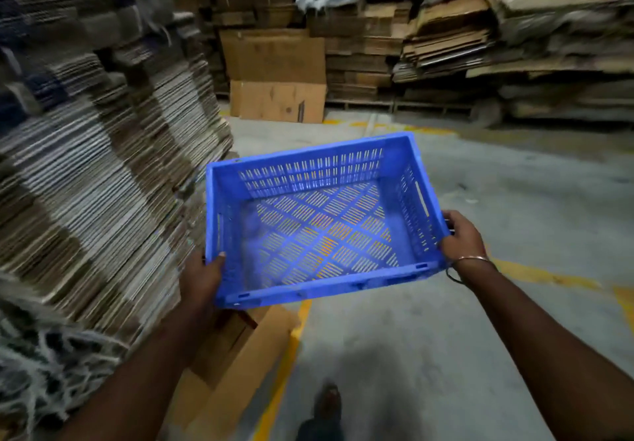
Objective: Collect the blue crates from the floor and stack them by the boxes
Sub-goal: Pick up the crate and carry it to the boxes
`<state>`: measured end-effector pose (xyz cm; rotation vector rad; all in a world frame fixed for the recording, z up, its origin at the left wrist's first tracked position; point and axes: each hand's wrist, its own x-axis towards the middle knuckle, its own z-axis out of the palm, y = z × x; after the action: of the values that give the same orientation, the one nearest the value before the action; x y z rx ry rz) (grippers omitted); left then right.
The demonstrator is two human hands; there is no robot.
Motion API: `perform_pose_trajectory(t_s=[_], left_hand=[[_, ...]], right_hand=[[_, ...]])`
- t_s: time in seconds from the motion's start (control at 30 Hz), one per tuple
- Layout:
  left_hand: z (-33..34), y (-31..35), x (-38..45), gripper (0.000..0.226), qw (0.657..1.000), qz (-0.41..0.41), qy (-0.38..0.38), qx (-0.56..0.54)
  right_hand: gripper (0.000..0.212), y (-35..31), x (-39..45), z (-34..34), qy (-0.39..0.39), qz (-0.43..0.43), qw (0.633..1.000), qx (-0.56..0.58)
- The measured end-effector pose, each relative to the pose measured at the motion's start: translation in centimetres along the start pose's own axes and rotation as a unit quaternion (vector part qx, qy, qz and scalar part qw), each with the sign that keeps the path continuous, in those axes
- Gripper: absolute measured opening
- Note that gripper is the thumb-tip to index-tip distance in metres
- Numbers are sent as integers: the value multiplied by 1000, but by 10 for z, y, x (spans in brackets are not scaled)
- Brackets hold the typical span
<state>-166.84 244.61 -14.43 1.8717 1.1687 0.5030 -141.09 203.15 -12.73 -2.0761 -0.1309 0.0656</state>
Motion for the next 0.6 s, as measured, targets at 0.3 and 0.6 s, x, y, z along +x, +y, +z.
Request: perform_pose_trajectory(t_s=[0.3,0.6], left_hand=[[149,94,107,47,993,39,-109,40],[309,252,205,37,973,110,-177,98]], right_hand=[[58,45,128,-42,31,90,993,-69],[51,63,258,-101,112,156,978,-77]])
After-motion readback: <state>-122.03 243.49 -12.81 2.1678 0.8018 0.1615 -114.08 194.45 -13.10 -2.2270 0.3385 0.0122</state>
